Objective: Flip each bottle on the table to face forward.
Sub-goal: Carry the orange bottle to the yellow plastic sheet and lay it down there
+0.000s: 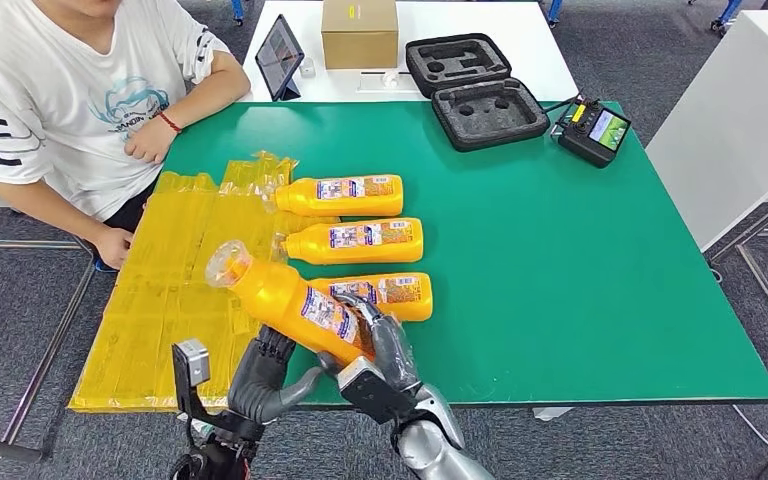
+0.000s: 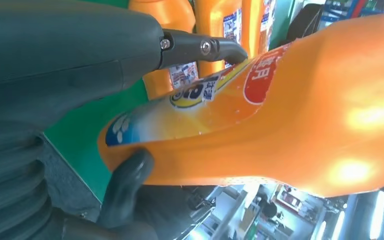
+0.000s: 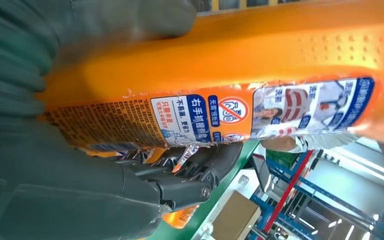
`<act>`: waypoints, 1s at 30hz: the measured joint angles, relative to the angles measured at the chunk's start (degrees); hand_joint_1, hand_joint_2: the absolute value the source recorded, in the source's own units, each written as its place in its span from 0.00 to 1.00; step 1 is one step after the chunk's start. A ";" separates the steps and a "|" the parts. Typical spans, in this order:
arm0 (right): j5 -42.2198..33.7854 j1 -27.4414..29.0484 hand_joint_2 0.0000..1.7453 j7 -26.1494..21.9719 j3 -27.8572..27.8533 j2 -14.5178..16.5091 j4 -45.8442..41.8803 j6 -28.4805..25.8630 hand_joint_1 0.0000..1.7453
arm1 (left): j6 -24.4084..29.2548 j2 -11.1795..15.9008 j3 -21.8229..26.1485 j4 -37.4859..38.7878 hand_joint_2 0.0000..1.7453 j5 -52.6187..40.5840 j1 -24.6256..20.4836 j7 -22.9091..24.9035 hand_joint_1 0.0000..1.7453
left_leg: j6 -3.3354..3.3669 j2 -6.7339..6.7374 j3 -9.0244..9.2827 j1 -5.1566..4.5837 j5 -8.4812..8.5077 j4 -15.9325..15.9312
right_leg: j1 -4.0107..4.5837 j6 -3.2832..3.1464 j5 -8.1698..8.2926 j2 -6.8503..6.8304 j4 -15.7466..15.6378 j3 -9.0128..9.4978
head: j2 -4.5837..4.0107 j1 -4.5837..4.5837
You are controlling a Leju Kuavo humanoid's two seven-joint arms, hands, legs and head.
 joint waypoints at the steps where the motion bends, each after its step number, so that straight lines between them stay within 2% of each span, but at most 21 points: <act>1: 0.78 -0.43 1.00 0.52 0.43 0.05 0.33 0.25 1.00 | -0.51 0.00 -0.02 0.41 1.00 1.13 -0.53 0.23 0.00 | 0.00 0.00 0.00 0.00 0.00 0.00 | 0.00 0.00 0.00 0.00 0.00 0.00 | 0.00 0.00; 3: 3.17 -1.33 1.00 1.83 1.48 0.32 1.26 1.23 1.00 | -2.37 0.00 -0.03 1.45 1.00 5.12 -1.63 0.75 0.00 | 0.00 0.01 0.00 0.00 0.00 0.00 | 0.00 0.00 0.00 0.01 0.01 0.00 | 0.00 0.01; 6: 10.27 -3.00 1.00 3.85 4.28 1.23 3.61 3.04 1.00 | -5.87 0.01 1.03 2.23 1.00 16.62 -2.24 2.99 0.00 | -0.01 0.25 0.06 0.01 -0.01 0.00 | 0.01 -0.01 0.01 0.22 0.01 -0.04 | 0.00 0.00; 8: 13.54 -3.97 1.00 4.42 6.48 1.95 5.37 3.32 1.00 | -6.44 0.02 2.28 2.17 1.00 21.89 -1.99 4.69 0.00 | -0.01 0.40 0.09 0.02 -0.01 0.01 | 0.01 -0.01 0.01 0.36 0.01 -0.09 | 0.00 -0.02; 13: 14.28 -5.57 1.00 4.44 8.84 2.79 8.47 3.30 1.00 | -6.44 0.02 3.88 2.03 1.00 24.09 -1.06 6.14 0.00 | -0.03 0.43 0.06 0.01 -0.03 0.00 | 0.01 -0.01 0.00 0.41 0.01 -0.13 | 0.00 -0.01; 23: 14.80 -7.27 1.00 4.44 10.76 3.49 11.25 3.67 1.00 | -6.08 0.02 4.86 2.05 1.00 23.81 -0.43 5.97 0.00 | -0.03 0.43 0.07 -0.04 -0.04 0.01 | -0.06 0.00 0.01 0.47 0.00 -0.15 | 0.00 -0.01; 27: 14.86 -7.81 1.00 4.47 11.24 3.66 12.06 3.82 1.00 | -5.02 0.01 5.11 1.81 1.00 22.27 -0.20 4.62 0.99 | -0.03 0.43 0.07 -0.03 -0.04 0.01 | -0.06 0.00 0.01 0.47 0.01 -0.16 | 0.00 -0.01; 30: 14.83 -8.20 1.00 4.64 11.34 4.02 12.52 4.03 1.00 | -2.41 -0.08 5.20 0.96 1.00 19.17 -0.17 2.11 1.00 | -0.03 0.45 0.06 -0.03 -0.04 0.01 | -0.06 0.00 0.01 0.48 0.01 -0.17 | 0.00 -0.01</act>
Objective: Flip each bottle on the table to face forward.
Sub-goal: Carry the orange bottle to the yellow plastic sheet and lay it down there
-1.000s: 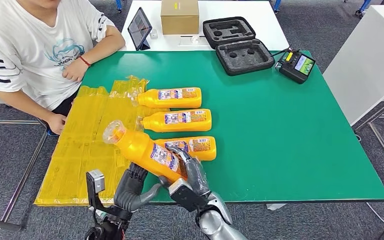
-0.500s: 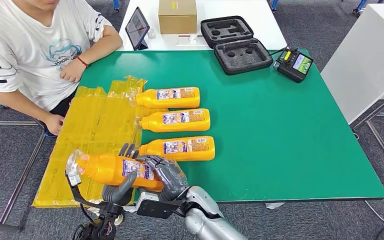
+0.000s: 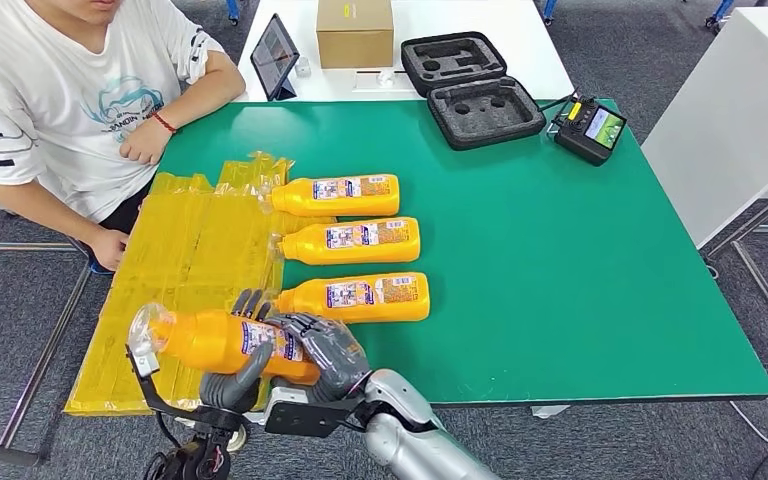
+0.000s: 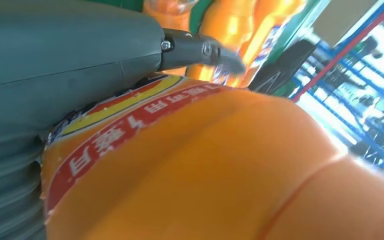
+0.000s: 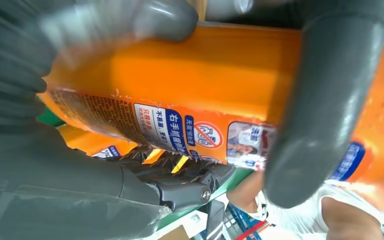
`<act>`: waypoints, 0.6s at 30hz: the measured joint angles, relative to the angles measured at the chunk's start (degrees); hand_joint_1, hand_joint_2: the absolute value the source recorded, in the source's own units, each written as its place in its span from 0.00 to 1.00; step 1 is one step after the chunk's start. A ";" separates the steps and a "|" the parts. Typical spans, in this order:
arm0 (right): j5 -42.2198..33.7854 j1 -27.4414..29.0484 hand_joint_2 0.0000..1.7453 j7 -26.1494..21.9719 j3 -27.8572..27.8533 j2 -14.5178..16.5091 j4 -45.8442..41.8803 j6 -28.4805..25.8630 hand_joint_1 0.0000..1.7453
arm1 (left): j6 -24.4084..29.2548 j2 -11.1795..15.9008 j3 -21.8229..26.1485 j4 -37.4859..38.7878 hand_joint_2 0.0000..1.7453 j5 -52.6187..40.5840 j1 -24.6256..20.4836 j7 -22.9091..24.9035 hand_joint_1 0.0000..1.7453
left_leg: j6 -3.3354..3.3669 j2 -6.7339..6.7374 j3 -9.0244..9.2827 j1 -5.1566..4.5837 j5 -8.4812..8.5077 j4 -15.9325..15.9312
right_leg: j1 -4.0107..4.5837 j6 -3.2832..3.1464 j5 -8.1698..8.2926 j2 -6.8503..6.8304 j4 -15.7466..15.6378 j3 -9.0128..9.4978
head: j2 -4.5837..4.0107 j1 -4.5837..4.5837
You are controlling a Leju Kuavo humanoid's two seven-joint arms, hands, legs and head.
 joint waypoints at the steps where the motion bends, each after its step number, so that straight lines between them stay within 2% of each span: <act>1: -0.02 -0.15 1.00 0.08 0.01 0.16 0.08 0.04 1.00 | 0.85 -0.07 0.04 -0.39 1.00 -1.12 -0.01 -0.75 1.00 | 0.00 0.01 0.00 0.00 0.00 0.00 | 0.00 0.00 0.00 0.00 0.00 -0.01 | 0.00 -0.01; 8: -0.32 -0.67 1.00 0.36 0.32 0.76 0.36 0.08 1.00 | 3.03 -0.39 0.48 -1.96 1.00 -3.44 -0.25 -2.33 1.00 | 0.00 0.08 0.01 -0.01 0.00 0.00 | 0.00 0.00 0.00 0.04 0.00 -0.01 | 0.00 0.01; 12: -0.59 -1.03 1.00 0.74 0.35 1.00 0.44 0.08 0.83 | 5.26 -0.72 0.57 -2.25 1.00 -5.67 -0.71 -3.73 1.00 | 0.00 0.13 0.01 -0.01 0.00 0.01 | -0.01 0.01 0.01 0.04 0.00 -0.02 | 0.00 0.01; 17: -0.84 -1.61 1.00 0.90 0.34 1.12 0.44 0.02 0.83 | 6.88 -1.05 0.56 -2.27 1.00 -7.06 -1.66 -4.63 1.00 | 0.00 0.13 0.02 -0.01 0.00 0.01 | -0.01 0.01 0.01 0.04 0.00 -0.02 | 0.00 0.00; 18: -0.84 -1.67 1.00 0.90 0.34 1.12 0.44 0.02 0.77 | 6.93 -1.05 0.56 -2.27 1.00 -7.10 -1.74 -4.64 1.00 | 0.00 0.13 0.02 -0.01 0.00 0.01 | -0.01 0.01 0.01 0.05 0.00 -0.02 | 0.00 0.01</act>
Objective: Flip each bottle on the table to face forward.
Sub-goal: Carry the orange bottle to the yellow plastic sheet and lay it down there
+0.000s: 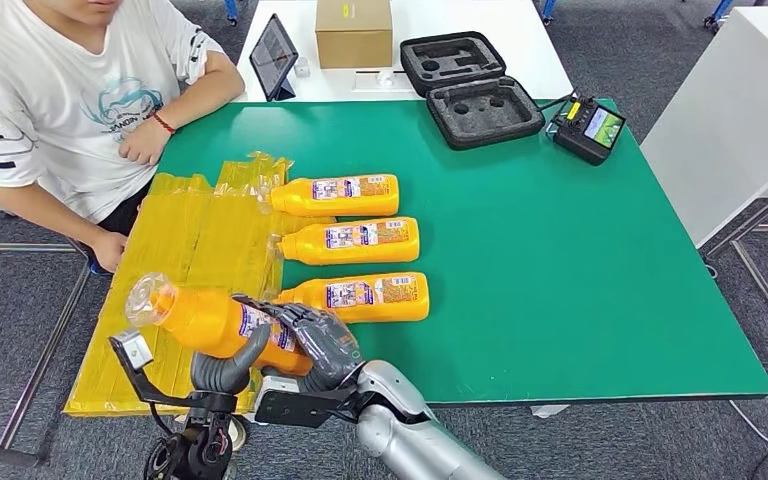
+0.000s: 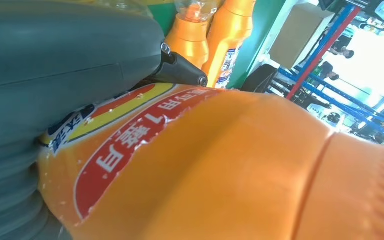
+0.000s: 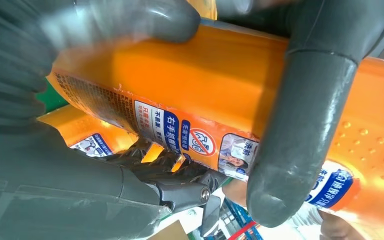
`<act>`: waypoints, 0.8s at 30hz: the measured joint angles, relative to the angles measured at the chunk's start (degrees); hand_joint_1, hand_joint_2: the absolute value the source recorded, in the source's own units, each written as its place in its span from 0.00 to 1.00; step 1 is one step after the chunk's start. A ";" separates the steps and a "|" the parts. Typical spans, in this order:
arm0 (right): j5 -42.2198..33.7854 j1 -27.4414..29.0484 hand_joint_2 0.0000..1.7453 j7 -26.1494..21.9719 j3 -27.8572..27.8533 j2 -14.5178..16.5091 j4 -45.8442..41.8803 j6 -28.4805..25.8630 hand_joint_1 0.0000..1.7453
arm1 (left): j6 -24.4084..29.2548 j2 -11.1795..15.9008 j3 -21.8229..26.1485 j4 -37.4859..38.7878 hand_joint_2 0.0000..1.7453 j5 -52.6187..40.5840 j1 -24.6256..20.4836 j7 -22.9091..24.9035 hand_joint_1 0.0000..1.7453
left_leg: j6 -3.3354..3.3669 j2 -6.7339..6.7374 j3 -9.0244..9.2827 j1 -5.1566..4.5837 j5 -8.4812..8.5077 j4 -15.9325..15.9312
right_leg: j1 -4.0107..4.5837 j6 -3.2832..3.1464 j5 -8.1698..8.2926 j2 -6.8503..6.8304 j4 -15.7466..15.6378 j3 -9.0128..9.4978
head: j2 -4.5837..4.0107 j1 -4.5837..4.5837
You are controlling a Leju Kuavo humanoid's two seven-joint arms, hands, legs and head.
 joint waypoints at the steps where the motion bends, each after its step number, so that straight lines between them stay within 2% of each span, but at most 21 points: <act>1: 0.00 -0.04 1.00 0.00 0.00 0.00 0.00 0.00 0.56 | 0.05 0.00 -0.01 0.00 1.00 -0.02 -0.05 -0.01 1.00 | 0.00 0.00 0.00 0.00 0.00 0.00 | 0.00 0.00 0.00 0.00 0.00 0.00 | 0.00 -0.01; 2: 0.00 -0.07 1.00 0.00 0.00 0.00 0.00 0.00 0.36 | 0.10 -0.01 -0.01 0.00 1.00 -0.04 -0.10 -0.02 1.00 | 0.00 0.00 0.00 0.00 0.00 0.00 | 0.00 0.00 0.00 0.00 0.00 -0.01 | 0.00 -0.01; 3: 0.01 -0.06 0.75 0.00 0.00 0.00 0.00 0.00 0.15 | 0.14 -0.01 -0.01 0.00 1.00 -0.07 -0.18 -0.05 1.00 | 0.00 0.00 0.00 0.00 0.00 0.00 | 0.00 0.00 0.00 0.00 0.00 -0.01 | 0.00 -0.01; 4: 0.02 -0.01 0.50 0.00 0.01 -0.01 0.01 0.00 0.00 | 0.20 -0.02 -0.01 0.00 1.00 -0.11 -0.31 -0.09 1.00 | 0.00 0.00 -0.01 0.00 0.00 0.00 | 0.00 0.00 0.00 0.00 0.00 -0.01 | 0.00 -0.01; 6: -0.08 0.23 0.00 -0.08 0.02 -0.01 0.01 -0.03 0.00 | 0.45 -0.02 -0.01 0.00 1.00 -0.27 -0.73 -0.36 1.00 | 0.00 0.00 -0.01 0.00 0.00 0.00 | 0.00 0.00 0.00 0.00 0.00 -0.01 | 0.00 0.00; 11: -5.01 2.21 0.00 -3.36 -0.42 -0.11 -2.21 -2.06 0.00 | 4.54 -0.08 -0.32 -0.31 1.00 -3.90 -1.93 -3.54 1.00 | 0.00 -0.03 -0.04 0.00 0.00 0.00 | 0.01 0.00 0.00 -0.02 0.01 0.00 | 0.00 0.02; 14: -9.60 5.60 0.00 -7.24 -1.05 -0.73 -8.84 -5.86 0.00 | 11.70 -0.19 -0.25 -1.29 1.00 -10.35 -3.31 -7.23 1.00 | 0.01 -0.09 -0.08 0.00 0.00 -0.01 | 0.00 0.00 0.00 -0.04 0.01 0.01 | 0.00 0.01; 17: -11.07 9.37 0.00 -9.60 -1.44 -2.22 -18.39 -11.87 0.00 | 18.42 -0.04 0.89 -2.27 1.00 -16.60 -4.58 -9.81 1.00 | 0.00 -0.17 -0.10 0.00 -0.01 -0.01 | -0.01 0.01 0.00 -0.05 0.01 0.02 | 0.00 0.00; 19: -11.20 10.90 0.00 -9.94 -1.54 -3.24 -23.93 -14.34 0.00 | 20.12 0.08 1.56 -2.75 1.00 -18.50 -4.86 -10.27 1.00 | 0.00 -0.19 -0.10 0.00 -0.01 -0.01 | -0.01 0.01 -0.01 -0.05 0.01 0.02 | 0.00 0.01; 24: -11.14 13.07 0.00 -10.03 -1.61 -4.75 -30.87 -15.06 0.00 | 20.46 0.13 2.04 -3.29 1.00 -19.34 -5.20 -10.47 1.00 | 0.00 -0.19 -0.10 0.00 0.00 -0.02 | -0.01 0.01 0.00 -0.05 0.01 0.03 | 0.00 0.01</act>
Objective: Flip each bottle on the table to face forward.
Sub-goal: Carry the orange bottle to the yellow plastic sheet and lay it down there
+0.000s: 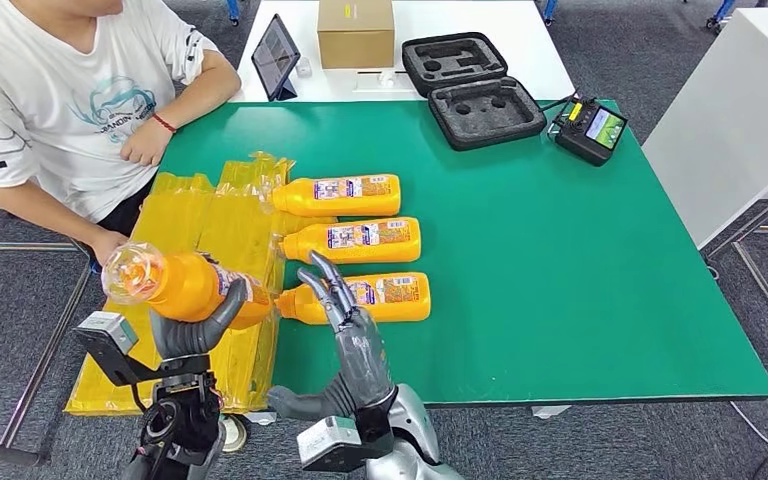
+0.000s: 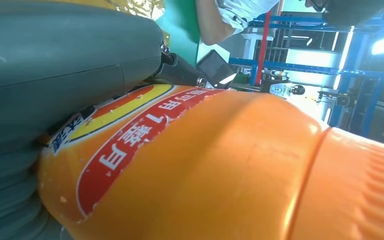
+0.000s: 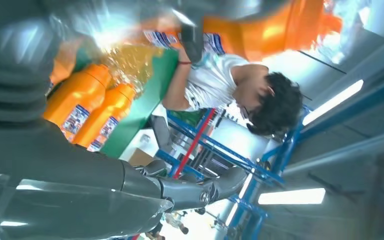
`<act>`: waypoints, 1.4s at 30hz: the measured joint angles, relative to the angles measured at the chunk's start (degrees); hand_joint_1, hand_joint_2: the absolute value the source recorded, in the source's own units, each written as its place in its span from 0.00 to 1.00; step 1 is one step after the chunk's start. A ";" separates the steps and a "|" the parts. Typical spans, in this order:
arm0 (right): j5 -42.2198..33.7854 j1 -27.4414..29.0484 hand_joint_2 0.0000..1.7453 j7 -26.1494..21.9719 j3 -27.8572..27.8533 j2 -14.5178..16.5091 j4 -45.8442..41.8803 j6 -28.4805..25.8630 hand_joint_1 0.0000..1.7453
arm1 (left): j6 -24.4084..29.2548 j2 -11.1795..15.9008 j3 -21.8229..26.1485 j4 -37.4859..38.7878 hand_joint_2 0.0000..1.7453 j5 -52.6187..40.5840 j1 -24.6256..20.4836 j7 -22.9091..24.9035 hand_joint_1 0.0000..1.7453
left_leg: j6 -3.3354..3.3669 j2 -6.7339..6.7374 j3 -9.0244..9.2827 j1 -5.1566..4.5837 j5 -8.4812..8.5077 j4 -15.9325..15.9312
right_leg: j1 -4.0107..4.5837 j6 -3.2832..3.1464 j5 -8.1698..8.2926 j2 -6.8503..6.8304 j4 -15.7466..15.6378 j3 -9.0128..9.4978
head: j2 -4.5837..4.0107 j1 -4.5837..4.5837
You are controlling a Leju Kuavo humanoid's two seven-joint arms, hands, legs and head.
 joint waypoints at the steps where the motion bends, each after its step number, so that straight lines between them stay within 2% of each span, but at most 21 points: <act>1: -0.01 0.25 0.00 0.00 -0.01 -0.18 -0.72 -0.01 0.00 | 0.01 0.00 0.03 -0.08 1.00 -0.02 -0.03 -0.02 1.00 | 0.00 0.00 0.00 0.00 0.00 0.00 | 0.00 0.00 0.00 0.00 0.00 0.00 | 0.00 0.00; 6: 0.01 0.99 0.00 0.00 -0.01 -0.78 -2.89 -0.06 0.00 | 0.04 0.00 0.17 -0.16 1.00 -0.09 -0.07 -0.10 1.00 | 0.00 0.00 0.01 0.00 0.01 0.00 | 0.00 0.01 0.01 0.00 0.00 0.01 | 0.00 0.00; 9: 1.34 1.54 0.00 -0.01 -0.10 -1.00 -4.53 -1.07 0.00 | 1.83 -0.05 0.46 -0.44 1.00 -2.40 -0.05 -0.13 1.00 | 0.00 0.00 0.00 0.01 0.01 0.01 | 0.00 0.01 0.01 0.00 0.00 -0.01 | 0.00 0.00; 14: 8.09 3.78 0.00 -0.20 -1.89 -1.48 -14.09 -2.27 0.00 | 7.84 -0.12 2.16 -3.63 1.00 -10.74 0.37 -0.19 1.00 | 0.00 0.01 -0.02 0.01 0.00 0.00 | 0.00 0.01 0.00 0.01 0.01 -0.01 | 0.00 0.01; 19: 6.71 4.61 0.00 -0.20 -2.79 -1.59 -20.27 -2.36 0.00 | 17.98 1.06 3.54 -8.46 1.00 -22.23 0.99 -0.01 1.00 | -0.01 0.00 0.00 0.01 -0.01 -0.01 | 0.00 0.00 0.00 0.00 0.00 -0.01 | 0.00 0.01; 21: 5.38 4.60 0.00 -0.20 -2.93 -1.59 -21.24 -2.36 0.00 | 20.81 2.91 3.49 -7.77 1.00 -31.69 0.05 3.08 1.00 | 0.01 0.01 0.02 0.01 0.01 -0.01 | 0.00 0.00 0.00 -0.03 -0.01 0.00 | 0.00 0.01; 25: 1.66 3.49 1.00 -0.18 -1.63 -1.70 -19.42 -2.36 0.00 | 17.59 9.55 2.91 2.89 1.00 -69.83 -6.75 21.38 1.00 | -0.01 -0.06 0.01 0.05 0.18 -0.05 | 0.04 -0.15 0.14 -0.26 0.01 0.04 | 0.00 0.01; 27: 0.94 2.69 1.00 -0.17 -0.79 -1.66 -18.05 -2.36 0.00 | 15.35 12.10 2.87 9.14 1.00 -83.30 -9.83 25.80 1.00 | -0.08 0.11 0.00 0.09 0.25 -0.05 | 0.10 -0.28 0.30 -0.10 0.03 -0.06 | 0.00 -0.02; 28: 0.77 2.27 1.00 -0.17 -0.44 -1.63 -17.33 -2.36 0.00 | 14.27 13.15 2.82 12.16 1.00 -86.15 -11.33 26.97 1.00 | -0.10 0.17 -0.01 0.11 0.30 -0.05 | 0.12 -0.29 0.34 -0.04 0.04 -0.09 | 0.00 0.00; 31: 0.61 1.18 1.00 -0.17 0.43 -1.61 -15.46 -2.36 0.00 | 11.36 15.25 2.50 19.59 1.00 -85.33 -14.94 28.67 1.00 | -0.09 0.18 -0.03 0.12 0.37 -0.04 | 0.15 -0.26 0.36 -0.02 0.04 -0.09 | 0.00 0.01; 34: -0.11 0.42 1.00 -0.17 1.12 -1.61 -14.03 -2.36 0.00 | 8.28 16.64 2.15 24.91 1.00 -85.01 -16.73 29.42 1.00 | -0.09 0.17 -0.06 0.11 0.37 -0.03 | 0.14 -0.26 0.36 -0.02 0.04 -0.10 | 0.00 0.01; 42: -0.46 -0.55 1.00 -0.17 2.01 -1.61 -11.70 -2.36 0.00 | 6.20 17.69 1.34 31.21 1.00 -85.85 -17.77 30.04 1.00 | -0.07 0.13 -0.19 0.10 0.35 -0.02 | 0.13 -0.24 0.34 -0.03 0.02 -0.19 | 0.00 0.01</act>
